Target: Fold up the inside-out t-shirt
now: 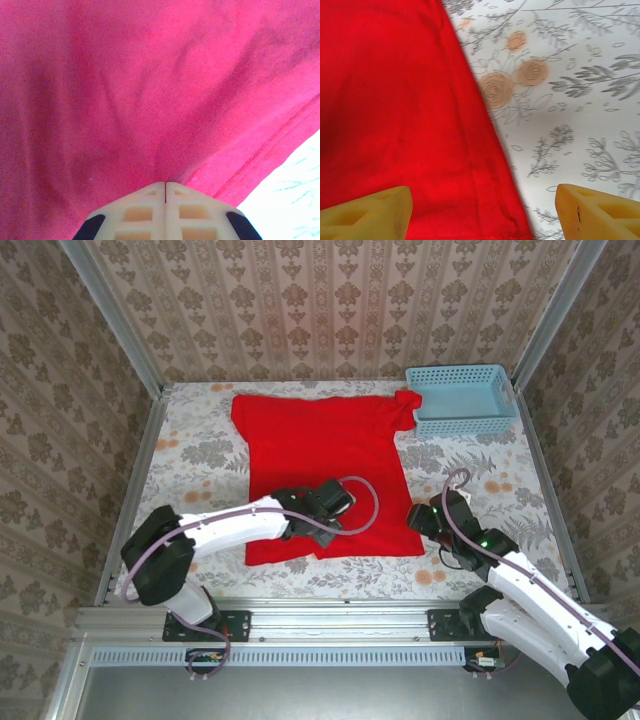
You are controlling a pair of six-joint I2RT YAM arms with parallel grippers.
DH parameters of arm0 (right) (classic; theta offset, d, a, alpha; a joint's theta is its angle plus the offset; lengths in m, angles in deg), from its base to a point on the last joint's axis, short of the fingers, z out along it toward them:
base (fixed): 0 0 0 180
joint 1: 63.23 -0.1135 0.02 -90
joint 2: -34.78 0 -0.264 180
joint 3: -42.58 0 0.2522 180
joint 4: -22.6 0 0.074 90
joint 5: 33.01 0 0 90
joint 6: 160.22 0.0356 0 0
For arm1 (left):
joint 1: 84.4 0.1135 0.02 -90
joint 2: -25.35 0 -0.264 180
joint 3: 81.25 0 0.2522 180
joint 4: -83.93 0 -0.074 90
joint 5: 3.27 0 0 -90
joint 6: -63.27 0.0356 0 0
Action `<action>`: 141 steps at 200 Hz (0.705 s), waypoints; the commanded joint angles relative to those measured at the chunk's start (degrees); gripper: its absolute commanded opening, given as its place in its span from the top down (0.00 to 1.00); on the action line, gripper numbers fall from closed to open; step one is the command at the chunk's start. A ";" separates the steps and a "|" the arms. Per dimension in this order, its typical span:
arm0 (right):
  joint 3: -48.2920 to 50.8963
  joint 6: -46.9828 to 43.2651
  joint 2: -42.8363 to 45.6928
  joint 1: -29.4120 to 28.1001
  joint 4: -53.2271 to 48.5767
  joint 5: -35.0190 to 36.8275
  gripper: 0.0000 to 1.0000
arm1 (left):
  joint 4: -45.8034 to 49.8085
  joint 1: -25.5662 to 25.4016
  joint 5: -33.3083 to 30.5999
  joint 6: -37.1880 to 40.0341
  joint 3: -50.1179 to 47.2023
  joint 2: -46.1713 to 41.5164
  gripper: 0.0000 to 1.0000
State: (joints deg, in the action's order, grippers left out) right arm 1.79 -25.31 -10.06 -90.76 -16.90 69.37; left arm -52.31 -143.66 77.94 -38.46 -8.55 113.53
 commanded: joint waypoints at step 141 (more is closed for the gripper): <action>-5.49 -17.85 -45.17 -32.30 58.40 -0.63 0.30 | -9.04 13.84 14.56 -6.78 1.27 -11.21 1.00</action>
State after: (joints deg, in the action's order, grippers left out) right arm -1.40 -39.24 -49.47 -122.23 29.49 65.98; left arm -60.73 -130.74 90.37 -44.03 -9.58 105.14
